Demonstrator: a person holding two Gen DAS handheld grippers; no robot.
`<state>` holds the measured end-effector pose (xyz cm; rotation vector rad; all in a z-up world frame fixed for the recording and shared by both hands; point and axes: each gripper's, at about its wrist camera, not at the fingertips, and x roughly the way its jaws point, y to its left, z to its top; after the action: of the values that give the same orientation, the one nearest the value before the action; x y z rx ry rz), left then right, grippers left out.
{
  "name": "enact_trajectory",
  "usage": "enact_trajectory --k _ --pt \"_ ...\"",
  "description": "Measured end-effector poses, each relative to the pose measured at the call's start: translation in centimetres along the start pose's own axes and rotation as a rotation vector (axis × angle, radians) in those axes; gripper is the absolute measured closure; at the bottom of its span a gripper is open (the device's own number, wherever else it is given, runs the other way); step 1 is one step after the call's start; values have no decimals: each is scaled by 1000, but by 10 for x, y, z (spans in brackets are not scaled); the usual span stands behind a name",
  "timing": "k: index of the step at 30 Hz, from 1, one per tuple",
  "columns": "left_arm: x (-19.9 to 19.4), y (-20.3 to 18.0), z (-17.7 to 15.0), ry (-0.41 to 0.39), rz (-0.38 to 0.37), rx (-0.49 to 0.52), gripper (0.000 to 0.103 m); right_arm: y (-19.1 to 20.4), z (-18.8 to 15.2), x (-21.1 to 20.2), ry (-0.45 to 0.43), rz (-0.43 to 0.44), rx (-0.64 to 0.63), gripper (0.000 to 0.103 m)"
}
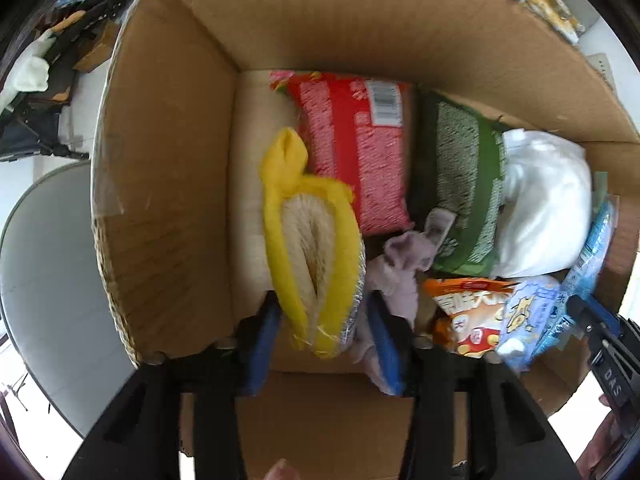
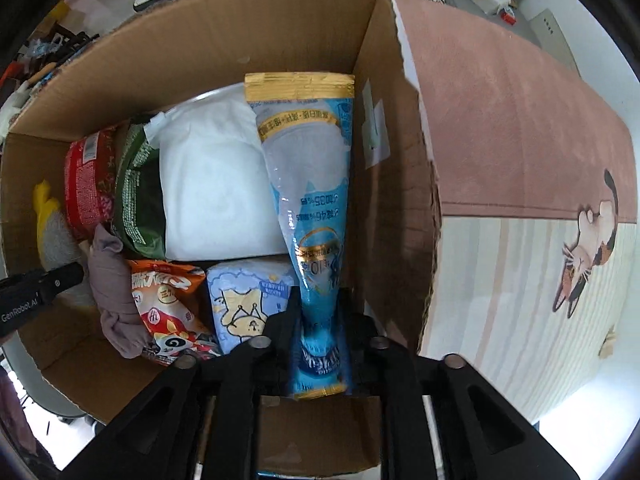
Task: Organize soft objects
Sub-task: 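Carry the sponge and tube into the box and open both tools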
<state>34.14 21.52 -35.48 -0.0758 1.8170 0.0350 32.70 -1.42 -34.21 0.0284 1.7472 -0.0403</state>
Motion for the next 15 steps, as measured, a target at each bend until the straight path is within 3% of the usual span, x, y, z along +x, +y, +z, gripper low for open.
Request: enact_trajectory --k 1,6,7,8,10,15 --pt "-3 1 1 -14 -8 -8 41 -1 0 -1 -7 11 7 57" --pt "-23 -12 -1 -70 -21 -1 22 3 -2 -15 -28 22 -10 38" --pt "-28 -24 -2 -76 -19 2 15 5 -3 -17 -24 26 -15 28" --pt "-32 -28 -4 -86 -10 4 12 7 -4 -18 -24 28 -22 11" --pt "-39 -33 -8 -108 -1 18 3 11 -6 -24 -39 34 -41 5" --pt "-50 -42 -20 -148 16 36 2 24 -10 -35 -61 17 -59 0"
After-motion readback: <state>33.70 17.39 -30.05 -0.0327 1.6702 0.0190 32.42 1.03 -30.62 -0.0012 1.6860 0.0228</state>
